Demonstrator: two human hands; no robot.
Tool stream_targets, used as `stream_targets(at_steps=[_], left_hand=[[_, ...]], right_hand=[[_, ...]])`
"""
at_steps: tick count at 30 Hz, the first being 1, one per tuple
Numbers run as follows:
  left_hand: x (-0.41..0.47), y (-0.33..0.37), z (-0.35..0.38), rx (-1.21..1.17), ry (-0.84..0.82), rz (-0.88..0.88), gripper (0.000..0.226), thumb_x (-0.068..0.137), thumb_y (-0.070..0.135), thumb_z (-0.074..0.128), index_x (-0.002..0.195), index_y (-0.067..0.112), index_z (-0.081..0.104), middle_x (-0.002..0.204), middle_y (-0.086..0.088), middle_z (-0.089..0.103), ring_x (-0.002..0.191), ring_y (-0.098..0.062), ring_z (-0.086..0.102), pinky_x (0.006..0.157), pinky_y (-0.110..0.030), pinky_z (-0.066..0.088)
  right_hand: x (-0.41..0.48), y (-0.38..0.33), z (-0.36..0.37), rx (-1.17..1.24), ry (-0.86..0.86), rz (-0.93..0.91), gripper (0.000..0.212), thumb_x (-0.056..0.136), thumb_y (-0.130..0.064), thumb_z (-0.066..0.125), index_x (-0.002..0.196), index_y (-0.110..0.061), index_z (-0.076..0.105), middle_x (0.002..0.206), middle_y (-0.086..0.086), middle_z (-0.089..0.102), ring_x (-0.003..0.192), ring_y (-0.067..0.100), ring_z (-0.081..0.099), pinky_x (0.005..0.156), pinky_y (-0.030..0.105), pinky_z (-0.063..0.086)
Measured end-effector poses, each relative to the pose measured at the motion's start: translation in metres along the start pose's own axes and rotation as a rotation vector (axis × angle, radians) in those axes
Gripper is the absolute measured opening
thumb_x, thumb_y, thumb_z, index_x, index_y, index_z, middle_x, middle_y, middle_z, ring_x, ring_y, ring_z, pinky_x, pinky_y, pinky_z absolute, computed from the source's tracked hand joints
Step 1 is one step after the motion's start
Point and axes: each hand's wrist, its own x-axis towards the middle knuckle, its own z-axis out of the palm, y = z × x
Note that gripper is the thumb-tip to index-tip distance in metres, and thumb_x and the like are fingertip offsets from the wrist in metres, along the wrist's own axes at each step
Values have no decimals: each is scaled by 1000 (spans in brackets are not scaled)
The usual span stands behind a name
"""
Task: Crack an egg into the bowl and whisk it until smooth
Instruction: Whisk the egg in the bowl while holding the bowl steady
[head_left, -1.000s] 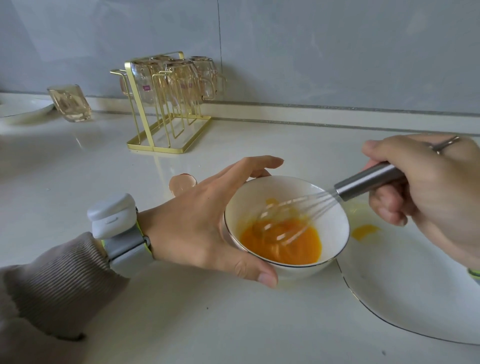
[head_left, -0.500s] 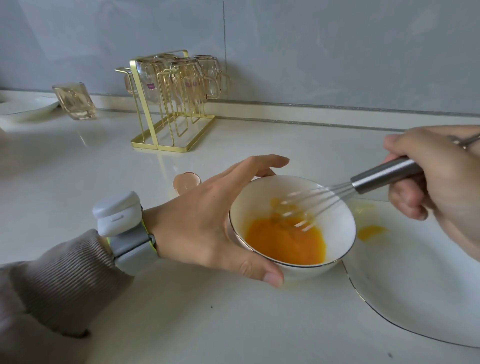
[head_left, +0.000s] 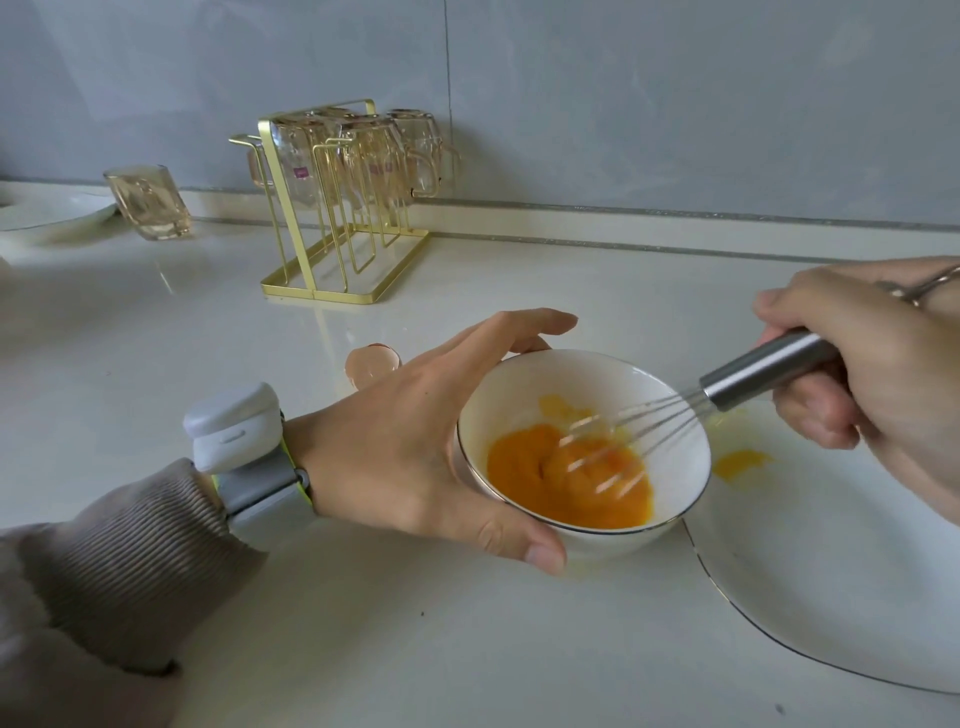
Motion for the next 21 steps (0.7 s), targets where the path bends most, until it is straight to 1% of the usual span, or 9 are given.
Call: stream_targets(at_steps=[2,6,8,10,13,15,17,19,21], left_hand=[[0,0,0,10,4,0,123,48,76,77,152,41,22,142,20,48,128,-3,55,101,-14,42],[0,-1,0,12,6,6,121,49,73,78,152,40,22,142,20,48,128,-1,55,100,-12,42],[1,0,0,0,-2,12,125,47,81,77,152,40,22,142,20,48,128,-2,55,100,-12,43],[1,0,0,-5,-3,11,124,48,90,69,151,42,21,144,21,47,130,-3,54,101,-11,42],[0,-1,0,4,2,8,124,47,90,71,151,44,20,144,22,46,130,-2,54,102,-12,41],[1,-1,1,14,1,12,125,46,83,76,151,45,20,145,22,46,130,-1,53,102,-14,42],[1,-1,0,15,2,15,122,47,80,76,150,46,20,146,24,44,131,2,51,101,-8,38],[1,-2,0,3,1,20,122,47,90,70,150,47,20,146,26,42,132,2,50,101,-7,38],[1,-2,0,0,2,22,119,49,94,63,150,47,20,147,26,43,132,1,50,102,-9,39]], right_hand=[[-1,1,1,46,-17,15,46,88,-19,60,46,-3,50,28,3,32,24,21,30,36,16,27],[0,2,1,15,25,7,47,92,-18,58,46,-4,53,29,3,34,24,20,32,35,14,28],[0,3,1,51,13,26,47,91,-17,58,47,-2,49,29,3,32,25,21,30,36,17,28],[0,4,0,47,17,16,48,90,-22,59,45,-7,53,30,3,36,27,22,34,36,17,29],[-1,2,2,-34,5,1,44,82,-29,60,46,-6,54,31,5,39,31,25,37,38,19,32],[-2,2,0,25,2,10,48,86,-26,60,42,-8,53,31,3,37,30,24,36,37,19,31],[-2,2,0,-7,35,-5,47,89,-26,60,46,-9,56,32,4,39,30,23,37,37,18,31],[-3,0,2,-42,16,-18,43,87,-29,62,51,-6,59,32,5,41,30,23,36,40,20,32],[-4,0,2,24,-14,-9,45,88,-29,65,51,-5,59,31,4,40,29,23,35,41,22,32]])
